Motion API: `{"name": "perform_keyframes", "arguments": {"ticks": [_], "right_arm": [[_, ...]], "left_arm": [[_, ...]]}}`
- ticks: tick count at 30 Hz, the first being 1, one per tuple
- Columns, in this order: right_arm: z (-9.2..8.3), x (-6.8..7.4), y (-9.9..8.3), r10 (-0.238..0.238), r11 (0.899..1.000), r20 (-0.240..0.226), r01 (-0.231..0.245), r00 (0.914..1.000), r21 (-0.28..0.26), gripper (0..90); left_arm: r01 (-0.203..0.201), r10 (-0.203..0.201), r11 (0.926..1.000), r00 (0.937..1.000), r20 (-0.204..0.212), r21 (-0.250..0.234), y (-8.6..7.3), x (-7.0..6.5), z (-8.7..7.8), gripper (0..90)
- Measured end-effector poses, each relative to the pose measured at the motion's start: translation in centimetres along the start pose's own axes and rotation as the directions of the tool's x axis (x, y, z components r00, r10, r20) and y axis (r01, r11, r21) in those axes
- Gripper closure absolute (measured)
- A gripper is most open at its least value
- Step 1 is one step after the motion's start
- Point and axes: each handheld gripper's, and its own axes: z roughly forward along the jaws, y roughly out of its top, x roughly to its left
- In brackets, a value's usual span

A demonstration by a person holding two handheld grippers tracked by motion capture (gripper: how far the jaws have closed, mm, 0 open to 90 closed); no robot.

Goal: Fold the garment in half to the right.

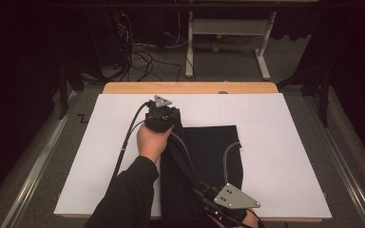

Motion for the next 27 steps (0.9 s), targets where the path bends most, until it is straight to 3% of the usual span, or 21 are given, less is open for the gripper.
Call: {"name": "perform_keyframes", "arguments": {"ticks": [10,20,27], "right_arm": [[-1.1,-0.7,-0.6,0.027,1.0,0.013,-0.027,0.9996,0.0,72.4],[-2.4,-1.6,-1.5,0.05,0.999,0.048,-0.05,0.9976,0.008,72.3],[-3.4,-2.3,-2.2,0.065,0.997,0.075,-0.068,0.9951,0.033,71.9]], "left_arm": [[-0.019,0.019,0.9997,0.9995,0.026,0.014,1.2,-1.9,1.2,76.0],[-0.038,0.036,0.9981,0.9978,0.056,0.048,2.2,-4.0,3.5,76.0],[-0.061,0.055,0.9957,0.9946,0.088,0.07,2.9,-6.3,5.4,75.9]]}}
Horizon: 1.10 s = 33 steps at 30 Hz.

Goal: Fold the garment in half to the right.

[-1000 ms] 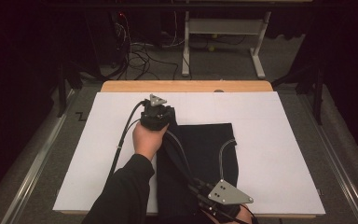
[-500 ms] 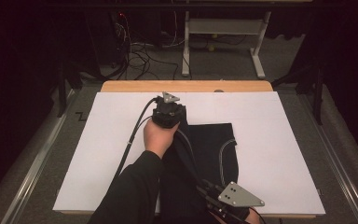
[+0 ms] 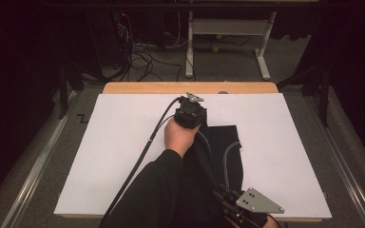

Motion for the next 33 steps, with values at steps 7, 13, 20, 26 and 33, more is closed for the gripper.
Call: {"name": "perform_keyframes", "arguments": {"ticks": [7,13,20,26,33], "right_arm": [[-0.9,-0.8,-1.1,0.025,0.999,0.026,-0.027,0.9993,0.046,71.6],[-1.3,-1.2,-1.9,0.047,0.994,0.041,-0.051,0.998,0.092,69.0],[-2.0,-1.6,-2.2,0.05,0.994,0.069,-0.057,0.9964,0.095,62.5],[-2.7,-1.9,-2.2,0.058,0.996,0.095,-0.064,0.9938,0.067,56.0],[-3.3,-2.2,-1.6,0.06,0.998,0.11,-0.062,0.9921,0.016,52.6]], "left_arm": [[-0.028,0.027,0.9989,0.9994,0.022,0.038,0.4,-2.4,2.4,75.7],[-0.018,0.016,0.9976,0.9995,0.029,0.067,0.2,-3.3,4.0,73.1],[-0.006,0.003,0.9994,0.996,0.089,0.033,0.2,-3.9,4.3,55.9],[-0.023,0.022,0.9997,0.9955,0.093,0.01,0.3,-4.2,3.8,42.3],[-0.025,0.029,0.999,0.9938,0.107,-0.036,-0.9,-3.2,2.0,32.2]]}}
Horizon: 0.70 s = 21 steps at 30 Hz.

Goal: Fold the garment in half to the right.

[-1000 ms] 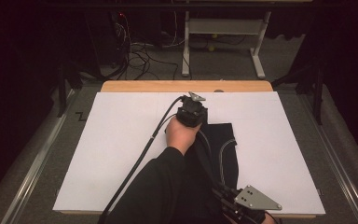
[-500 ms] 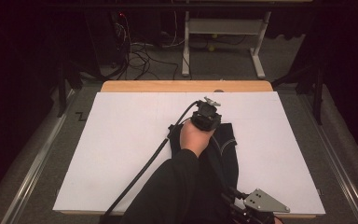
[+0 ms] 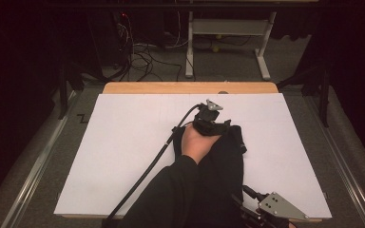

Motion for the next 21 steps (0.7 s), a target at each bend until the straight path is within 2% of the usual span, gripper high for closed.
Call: {"name": "perform_keyframes", "arguments": {"ticks": [8,10,18,21], "right_arm": [[0.5,-0.2,0.1,0.001,1.0,0.006,-0.001,1.0,0.007,52.2],[0.7,-0.3,0.1,0.002,1.0,0.009,-0.002,1.0,0.013,52.2],[2.0,-1.1,-0.4,0.019,0.999,0.017,-0.02,0.9997,0.047,51.8],[2.3,-1.4,-0.5,0.023,0.998,0.026,-0.024,0.9994,0.052,51.6]], "left_arm": [[-0.006,0.005,0.999,0.9998,-0.019,-0.044,-3.4,2.4,-3.8,18.6],[-0.007,0.006,0.9988,0.9996,-0.027,-0.048,-4.4,3.1,-4.8,18.0],[0.043,-0.044,0.9971,0.999,-0.012,-0.063,-8.7,6.0,-8.1,12.2],[0.046,-0.047,0.9968,0.9987,-0.021,-0.065,-10.3,6.9,-9.4,11.4]]}}
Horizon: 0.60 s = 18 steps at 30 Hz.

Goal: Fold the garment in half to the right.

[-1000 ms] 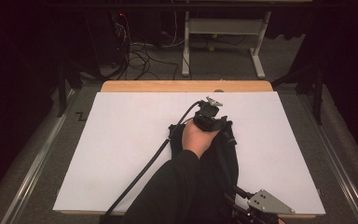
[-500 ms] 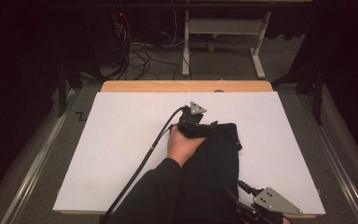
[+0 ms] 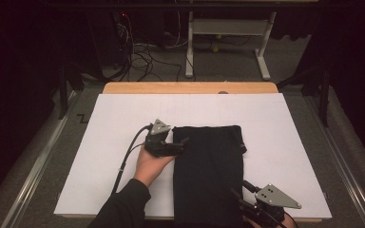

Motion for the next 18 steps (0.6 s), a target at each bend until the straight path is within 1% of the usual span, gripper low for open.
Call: {"name": "perform_keyframes", "arguments": {"ticks": [3,6,12,14,18], "right_arm": [[0.3,-0.3,-0.1,0.006,1.0,0.013,-0.006,0.9999,0.005,51.5],[0.6,-0.7,-0.3,0.012,1.0,0.023,-0.013,0.9997,0.015,51.3],[0.8,-1.1,-0.5,0.028,0.999,0.042,-0.029,0.9987,0.023,51.1],[0.8,-1.1,-0.6,0.029,0.999,0.047,-0.03,0.9985,0.027,51.0],[0.5,-1.2,-0.7,0.031,0.999,0.054,-0.032,0.998,0.016,50.5]], "left_arm": [[0.008,-0.008,1.0,0.9999,-0.008,-0.003,-1.4,1.1,-1.4,10.0],[0.009,-0.009,0.9999,0.9996,-0.027,0.008,-2.7,2.2,-2.7,7.7],[0.038,-0.038,0.9993,0.9988,-0.032,0.003,-5.5,4.4,-5.7,0.0],[0.056,-0.056,0.9984,0.9979,-0.034,-0.006,-6.5,5.0,-6.9,0.0],[0.066,-0.066,0.9978,0.9959,-0.061,-0.007,-8.9,5.7,-9.1,0.0]]}}
